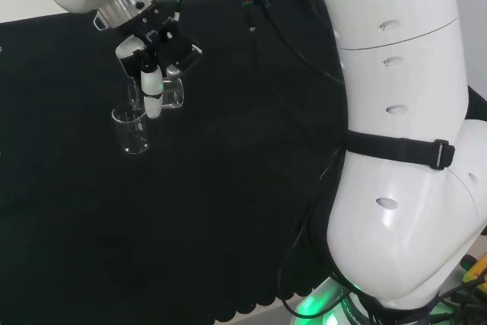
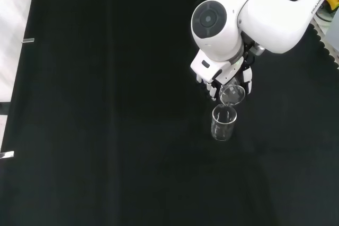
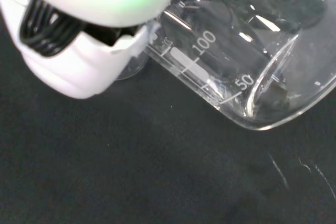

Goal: Pour the water from the handheld beaker into the one on the table.

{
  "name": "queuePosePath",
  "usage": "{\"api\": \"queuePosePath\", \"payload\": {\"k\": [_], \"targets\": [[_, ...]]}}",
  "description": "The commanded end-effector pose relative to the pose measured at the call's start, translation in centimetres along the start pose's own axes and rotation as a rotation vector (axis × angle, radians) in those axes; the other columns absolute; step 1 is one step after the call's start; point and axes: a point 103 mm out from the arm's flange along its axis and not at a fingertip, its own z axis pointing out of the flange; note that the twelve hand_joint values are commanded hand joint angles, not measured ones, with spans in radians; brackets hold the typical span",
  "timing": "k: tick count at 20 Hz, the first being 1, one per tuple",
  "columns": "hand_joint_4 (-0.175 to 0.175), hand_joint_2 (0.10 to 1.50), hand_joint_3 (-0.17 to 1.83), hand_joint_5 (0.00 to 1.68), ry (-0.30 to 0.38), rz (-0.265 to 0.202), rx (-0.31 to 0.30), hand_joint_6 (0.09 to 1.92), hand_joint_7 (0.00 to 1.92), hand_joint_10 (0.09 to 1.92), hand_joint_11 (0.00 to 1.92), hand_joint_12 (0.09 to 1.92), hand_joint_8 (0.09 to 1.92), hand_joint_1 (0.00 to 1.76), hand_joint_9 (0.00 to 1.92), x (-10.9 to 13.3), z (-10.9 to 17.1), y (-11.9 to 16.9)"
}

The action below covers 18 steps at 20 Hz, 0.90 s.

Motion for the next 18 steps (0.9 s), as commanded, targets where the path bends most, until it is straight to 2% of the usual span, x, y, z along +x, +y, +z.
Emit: {"api": "queuePosePath", "payload": {"k": [1, 11, 18], "targets": [[-0.175, 0.64, 0.56, 1.38, -0.012, 0.004, 0.003, 0.37, 1.47, 0.38, 1.1, 0.84, 0.3, 1.43, 1.43, 0.0, 0.0, -0.1], [-0.175, 0.64, 0.57, 1.37, -0.021, 0.006, -0.001, 0.41, 1.45, 0.43, 1.12, 0.82, 0.34, 1.43, 1.41, 0.2, -0.3, -0.2], [-0.175, 0.64, 0.57, 1.36, -0.058, 0.02, 0.02, 0.42, 1.44, 0.44, 1.12, 0.82, 0.35, 1.43, 1.4, 0.9, -1.1, 0.1]]}}
